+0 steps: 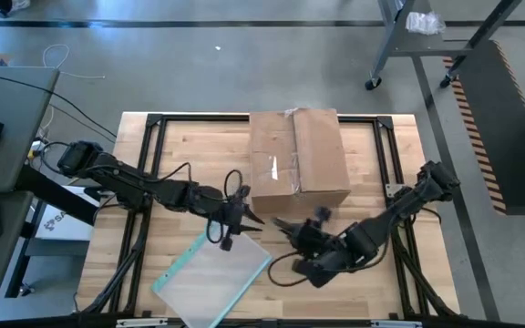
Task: Unpack boxes
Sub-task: Open the cardboard box using the black cutter
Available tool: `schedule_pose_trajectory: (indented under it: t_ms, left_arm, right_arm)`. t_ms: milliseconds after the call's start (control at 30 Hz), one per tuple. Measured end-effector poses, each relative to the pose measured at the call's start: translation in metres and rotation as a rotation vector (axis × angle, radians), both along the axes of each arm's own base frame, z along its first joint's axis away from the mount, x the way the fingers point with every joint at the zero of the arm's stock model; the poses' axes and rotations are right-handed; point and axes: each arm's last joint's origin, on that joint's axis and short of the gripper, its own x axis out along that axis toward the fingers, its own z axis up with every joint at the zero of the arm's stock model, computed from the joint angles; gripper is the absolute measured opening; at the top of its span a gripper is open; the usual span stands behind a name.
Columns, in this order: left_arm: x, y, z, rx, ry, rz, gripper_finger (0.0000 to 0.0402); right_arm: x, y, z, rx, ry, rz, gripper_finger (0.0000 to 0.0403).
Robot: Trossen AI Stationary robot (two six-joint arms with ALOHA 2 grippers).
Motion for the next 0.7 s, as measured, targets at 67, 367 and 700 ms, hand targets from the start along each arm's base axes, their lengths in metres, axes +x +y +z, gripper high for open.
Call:
schedule_pose_trajectory:
  t_ms: [67,367,700]
  left_arm:
    - [0.001,-0.002,0.006,0.011,-0.072,-0.052,0.0090]
    - [0.003,-0.002,0.024,-0.048,-0.245,-0.048,0.0225]
    - [0.004,-0.001,0.027,-0.106,-0.278,0.059,0.0240]
  right_arm:
    - [0.009,0.004,0.005,-0.045,-0.087,0.024,0.0117]
    - [0.026,-0.001,0.011,-0.144,-0.170,0.033,0.0117]
    - [0.028,-0.003,0.011,-0.151,-0.170,0.031,0.0117]
